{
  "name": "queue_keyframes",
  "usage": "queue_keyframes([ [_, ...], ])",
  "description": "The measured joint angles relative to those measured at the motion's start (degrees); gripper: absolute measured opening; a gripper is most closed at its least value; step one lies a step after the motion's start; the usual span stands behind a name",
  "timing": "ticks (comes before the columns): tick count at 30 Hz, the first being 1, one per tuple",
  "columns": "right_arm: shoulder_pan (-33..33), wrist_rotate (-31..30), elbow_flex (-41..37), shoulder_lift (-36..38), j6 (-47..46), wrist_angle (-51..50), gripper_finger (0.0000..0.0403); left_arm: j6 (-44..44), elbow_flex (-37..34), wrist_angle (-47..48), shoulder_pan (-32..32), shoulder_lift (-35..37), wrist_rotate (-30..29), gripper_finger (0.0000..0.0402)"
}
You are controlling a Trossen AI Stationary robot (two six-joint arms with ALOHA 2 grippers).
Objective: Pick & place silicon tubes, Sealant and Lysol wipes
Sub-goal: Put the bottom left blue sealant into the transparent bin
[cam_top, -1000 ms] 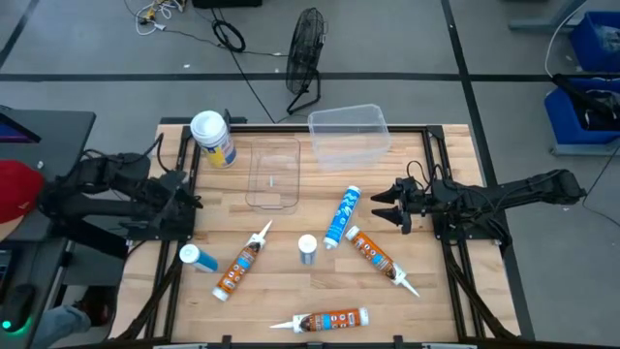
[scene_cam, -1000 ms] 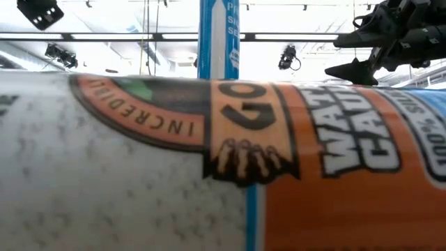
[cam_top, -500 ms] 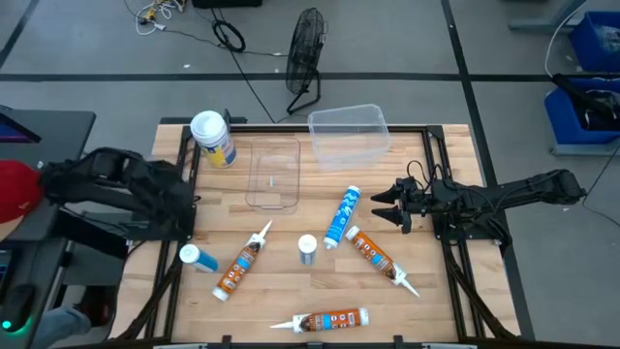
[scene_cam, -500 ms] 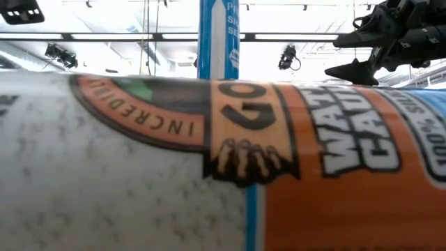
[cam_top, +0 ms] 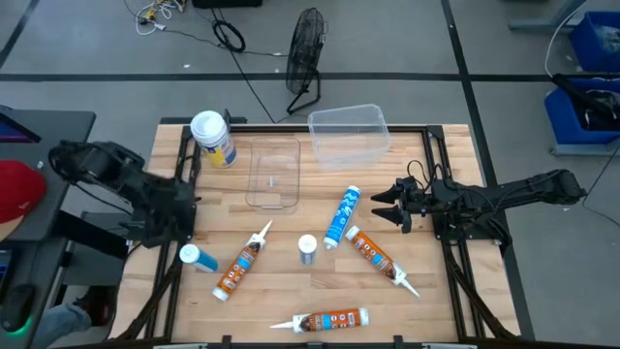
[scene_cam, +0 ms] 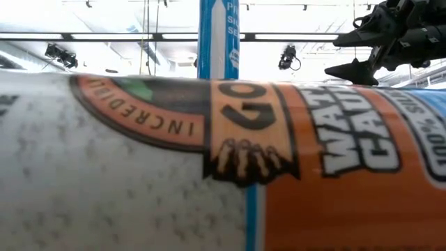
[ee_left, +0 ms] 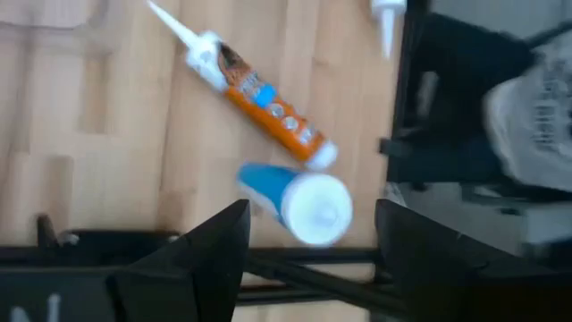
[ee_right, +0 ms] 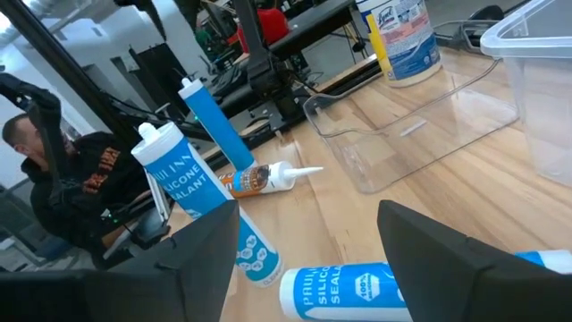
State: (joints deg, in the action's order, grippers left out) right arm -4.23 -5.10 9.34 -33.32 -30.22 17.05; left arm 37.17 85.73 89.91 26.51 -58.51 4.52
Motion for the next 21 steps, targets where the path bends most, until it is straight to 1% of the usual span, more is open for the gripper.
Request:
queue_keyframes([
  [4,0.02,-0.02,0.00,0.00,0.49,-0.02,0.0272,1.43,-0.15,0.13,6.12,-4.83,-2.01,0.0237],
  [8,0.02,-0.02,0.00,0.02,0.62,-0.04,0.0272,1.29,-0.88,0.02,9.85,-8.67,-1.43,0.0236],
  [12,0.01,-0.02,0.00,0.02,0.66,0.01,0.0272,1.33,-0.82,0.08,9.79,-9.83,-2.00,0.0236],
  [19,0.01,0.00,0.00,0.02,0.66,0.03,0.0272,1.23,-0.68,0.13,9.14,-8.31,-1.93,0.0236],
  [21,0.02,0.00,0.00,0.02,0.68,0.04,0.0272,2.65,-0.67,0.12,9.15,-8.22,-2.04,0.0236],
])
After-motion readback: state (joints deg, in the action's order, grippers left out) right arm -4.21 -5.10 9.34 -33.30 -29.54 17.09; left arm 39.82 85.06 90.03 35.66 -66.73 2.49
